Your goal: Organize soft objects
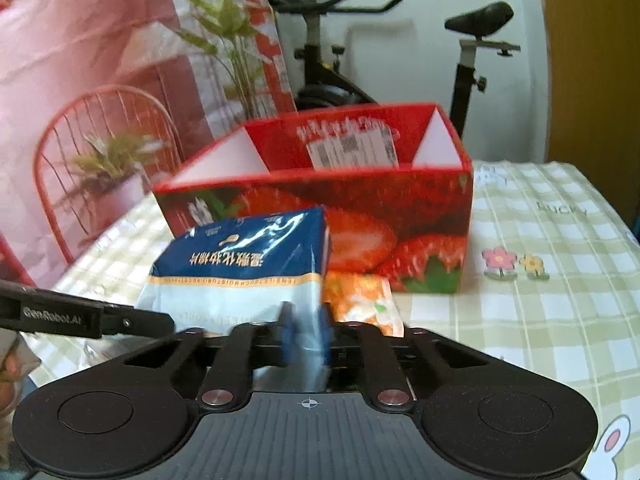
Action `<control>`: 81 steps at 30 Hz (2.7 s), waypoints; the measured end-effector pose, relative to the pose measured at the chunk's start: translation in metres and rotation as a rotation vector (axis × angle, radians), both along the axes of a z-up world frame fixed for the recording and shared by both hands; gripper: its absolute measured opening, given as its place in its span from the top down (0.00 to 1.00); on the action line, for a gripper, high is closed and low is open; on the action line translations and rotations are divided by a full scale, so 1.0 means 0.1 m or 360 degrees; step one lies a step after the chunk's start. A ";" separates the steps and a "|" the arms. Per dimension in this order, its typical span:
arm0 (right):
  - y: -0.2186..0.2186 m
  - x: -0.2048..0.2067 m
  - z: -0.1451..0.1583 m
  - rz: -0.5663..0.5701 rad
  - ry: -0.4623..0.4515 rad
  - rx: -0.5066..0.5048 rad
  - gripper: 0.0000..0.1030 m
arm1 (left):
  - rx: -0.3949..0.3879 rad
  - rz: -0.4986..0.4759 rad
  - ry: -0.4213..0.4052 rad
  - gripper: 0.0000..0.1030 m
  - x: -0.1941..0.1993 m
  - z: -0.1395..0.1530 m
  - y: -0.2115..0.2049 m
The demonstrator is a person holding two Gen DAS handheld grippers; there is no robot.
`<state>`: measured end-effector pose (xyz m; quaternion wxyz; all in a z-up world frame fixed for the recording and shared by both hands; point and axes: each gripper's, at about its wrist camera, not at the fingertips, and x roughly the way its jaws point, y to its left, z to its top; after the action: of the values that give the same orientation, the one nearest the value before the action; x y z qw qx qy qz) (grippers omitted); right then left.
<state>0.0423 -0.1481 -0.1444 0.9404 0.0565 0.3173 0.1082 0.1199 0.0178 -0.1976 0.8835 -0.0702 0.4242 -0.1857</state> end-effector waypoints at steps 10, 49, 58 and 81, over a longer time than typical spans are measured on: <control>0.00 -0.02 0.51 0.0079 -0.0199 0.0041 0.97 | -0.0045 0.0026 -0.0221 0.93 -0.09 0.50 0.10; -0.20 2.05 0.12 -0.0048 0.0061 -0.0171 0.85 | 0.0304 -0.0053 -0.0118 0.79 1.83 0.34 -0.30; -0.07 1.66 0.38 0.0044 -0.0064 -0.0183 0.83 | 0.0265 -0.0034 -0.0223 0.76 1.49 0.65 -0.20; 0.36 0.38 0.03 0.0143 0.0030 -0.0132 0.83 | 0.0074 -0.0005 -0.0079 0.76 0.32 0.35 -0.05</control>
<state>0.0801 -0.1118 -0.1417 0.9332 0.0042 0.3325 0.1366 0.1519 0.0129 -0.1623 0.8949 -0.0445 0.4064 -0.1788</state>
